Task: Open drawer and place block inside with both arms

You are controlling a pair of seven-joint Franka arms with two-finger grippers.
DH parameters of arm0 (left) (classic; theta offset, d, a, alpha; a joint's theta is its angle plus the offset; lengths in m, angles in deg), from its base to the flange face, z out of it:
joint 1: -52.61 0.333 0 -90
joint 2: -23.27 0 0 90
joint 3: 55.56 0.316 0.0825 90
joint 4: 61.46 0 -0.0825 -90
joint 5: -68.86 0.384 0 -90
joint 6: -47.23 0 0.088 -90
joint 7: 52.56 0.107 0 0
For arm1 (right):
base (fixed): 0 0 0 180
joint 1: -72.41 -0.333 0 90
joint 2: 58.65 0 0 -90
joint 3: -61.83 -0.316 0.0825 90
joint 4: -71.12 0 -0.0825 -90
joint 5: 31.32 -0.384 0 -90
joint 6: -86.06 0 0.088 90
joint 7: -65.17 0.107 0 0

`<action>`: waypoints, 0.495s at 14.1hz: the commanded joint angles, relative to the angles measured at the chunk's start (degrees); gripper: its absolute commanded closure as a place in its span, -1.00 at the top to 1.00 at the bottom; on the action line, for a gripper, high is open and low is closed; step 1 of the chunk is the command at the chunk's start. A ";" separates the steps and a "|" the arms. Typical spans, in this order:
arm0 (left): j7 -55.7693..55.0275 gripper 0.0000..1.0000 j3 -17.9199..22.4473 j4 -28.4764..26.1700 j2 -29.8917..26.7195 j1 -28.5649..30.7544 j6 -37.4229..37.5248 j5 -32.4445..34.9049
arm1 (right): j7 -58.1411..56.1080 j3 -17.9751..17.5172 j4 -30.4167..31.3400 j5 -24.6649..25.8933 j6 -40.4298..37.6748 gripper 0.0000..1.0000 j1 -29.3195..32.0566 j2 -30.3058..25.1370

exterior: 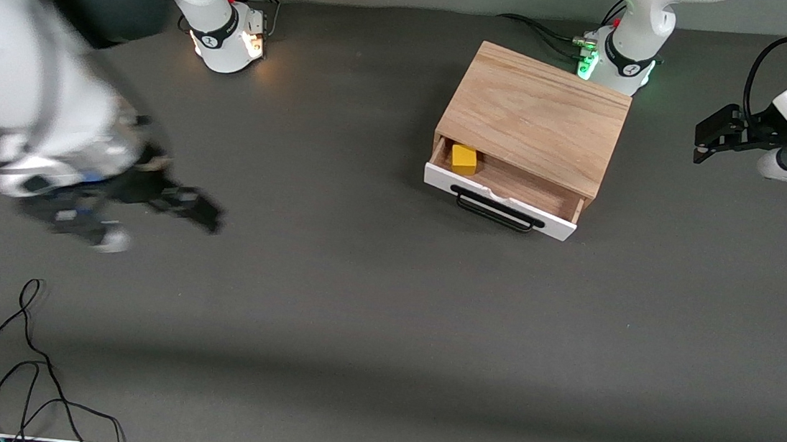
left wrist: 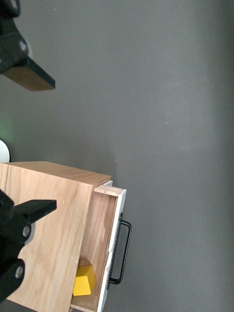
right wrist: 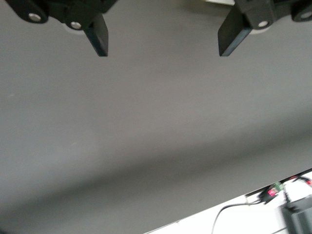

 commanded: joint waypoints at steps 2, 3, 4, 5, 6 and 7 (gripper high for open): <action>-0.63 0.99 3.60 -1.04 -1.40 -3.55 0.87 0.86 | -13.09 -0.18 9.48 -1.02 0.95 1.00 8.30 -7.49; -0.81 0.99 7.10 -0.86 -1.40 -6.70 1.83 0.77 | -17.14 0.43 10.71 -1.02 0.95 1.00 9.80 -8.89; -0.64 0.99 10.27 -1.12 -1.32 -8.99 2.10 0.69 | -21.27 1.83 12.55 -1.02 0.95 1.00 10.33 -10.04; 0.15 0.99 10.65 -2.26 -1.32 -9.28 1.32 0.60 | -24.27 3.50 14.22 -1.02 1.04 1.00 10.34 -11.61; 0.33 0.99 10.83 -4.01 -2.10 -9.54 0.36 0.60 | -25.95 4.47 15.63 -1.11 1.21 1.00 10.25 -12.85; 0.42 0.99 10.57 -4.98 -3.06 -9.63 -0.61 0.77 | -26.49 4.91 17.47 -1.20 1.30 1.00 10.34 -14.25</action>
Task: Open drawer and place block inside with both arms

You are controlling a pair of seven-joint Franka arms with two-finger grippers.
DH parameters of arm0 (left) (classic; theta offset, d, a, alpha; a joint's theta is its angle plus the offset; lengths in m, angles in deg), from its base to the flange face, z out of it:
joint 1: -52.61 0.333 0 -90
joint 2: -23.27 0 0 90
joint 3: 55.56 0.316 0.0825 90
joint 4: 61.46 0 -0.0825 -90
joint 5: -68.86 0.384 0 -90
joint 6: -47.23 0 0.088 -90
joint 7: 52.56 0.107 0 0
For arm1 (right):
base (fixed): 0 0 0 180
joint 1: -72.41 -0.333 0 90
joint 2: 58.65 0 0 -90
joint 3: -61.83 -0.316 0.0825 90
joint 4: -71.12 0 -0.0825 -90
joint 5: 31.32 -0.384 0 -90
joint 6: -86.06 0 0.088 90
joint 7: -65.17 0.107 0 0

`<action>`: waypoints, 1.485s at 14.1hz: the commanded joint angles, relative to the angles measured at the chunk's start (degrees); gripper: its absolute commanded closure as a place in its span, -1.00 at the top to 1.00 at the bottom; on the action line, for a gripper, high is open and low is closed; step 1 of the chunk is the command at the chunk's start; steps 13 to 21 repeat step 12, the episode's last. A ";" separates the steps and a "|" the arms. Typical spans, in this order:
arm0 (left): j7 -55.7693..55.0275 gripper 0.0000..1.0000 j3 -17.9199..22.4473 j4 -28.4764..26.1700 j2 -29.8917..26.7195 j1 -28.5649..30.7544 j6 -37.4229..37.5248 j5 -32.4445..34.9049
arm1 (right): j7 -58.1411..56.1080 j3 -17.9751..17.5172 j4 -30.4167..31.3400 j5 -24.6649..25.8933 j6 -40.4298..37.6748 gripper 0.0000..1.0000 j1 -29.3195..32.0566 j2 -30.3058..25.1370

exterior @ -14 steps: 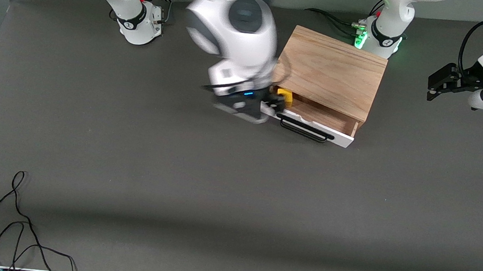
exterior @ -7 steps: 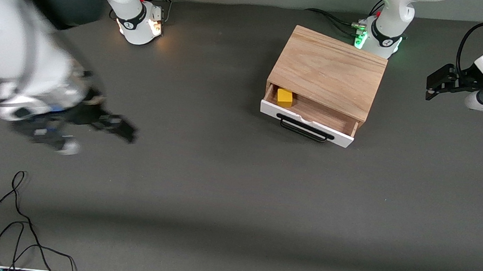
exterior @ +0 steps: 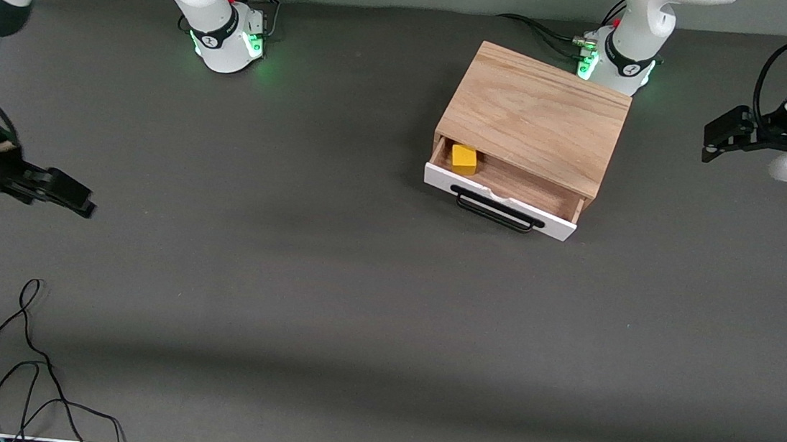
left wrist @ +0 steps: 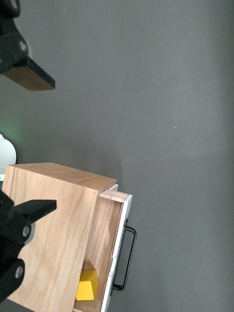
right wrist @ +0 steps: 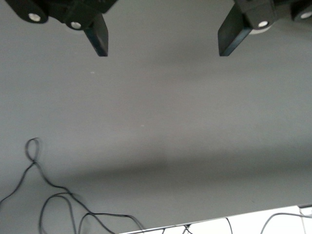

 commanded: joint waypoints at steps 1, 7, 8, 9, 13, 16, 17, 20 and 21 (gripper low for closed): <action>0.28 0.99 0.46 -4.11 -3.03 -2.07 -2.07 1.03 | -3.29 1.73 8.52 -1.59 1.73 1.00 -0.14 -6.80; 0.28 0.98 -1.57 -3.49 -2.86 -2.08 -3.48 3.58 | -6.19 5.25 10.65 -6.43 2.62 1.00 -1.54 -8.48; 0.20 0.99 -1.57 -3.41 -2.77 -1.99 -3.48 3.58 | -6.28 5.25 10.56 -6.35 2.35 1.00 -1.63 -8.40; 0.28 0.99 -1.57 -3.41 -2.68 -1.90 -3.40 3.58 | -6.80 5.51 10.56 -6.34 2.35 1.00 -2.07 -8.22; 0.28 0.99 -1.49 -3.41 -2.68 -1.37 -3.66 3.58 | -6.72 6.56 9.42 -6.08 2.17 1.00 -2.07 -7.61; 0.28 0.99 -1.49 -3.41 -2.68 -1.37 -3.66 3.58 | -6.72 6.56 9.42 -6.08 2.17 1.00 -2.07 -7.61; 0.28 0.99 -1.49 -3.41 -2.68 -1.37 -3.66 3.58 | -6.72 6.56 9.42 -6.08 2.17 1.00 -2.07 -7.61; 0.28 0.99 -1.49 -3.41 -2.68 -1.37 -3.66 3.58 | -6.72 6.56 9.42 -6.08 2.17 1.00 -2.07 -7.61; 0.28 0.99 -1.49 -3.41 -2.68 -1.37 -3.66 3.58 | -6.72 6.56 9.42 -6.08 2.17 1.00 -2.07 -7.61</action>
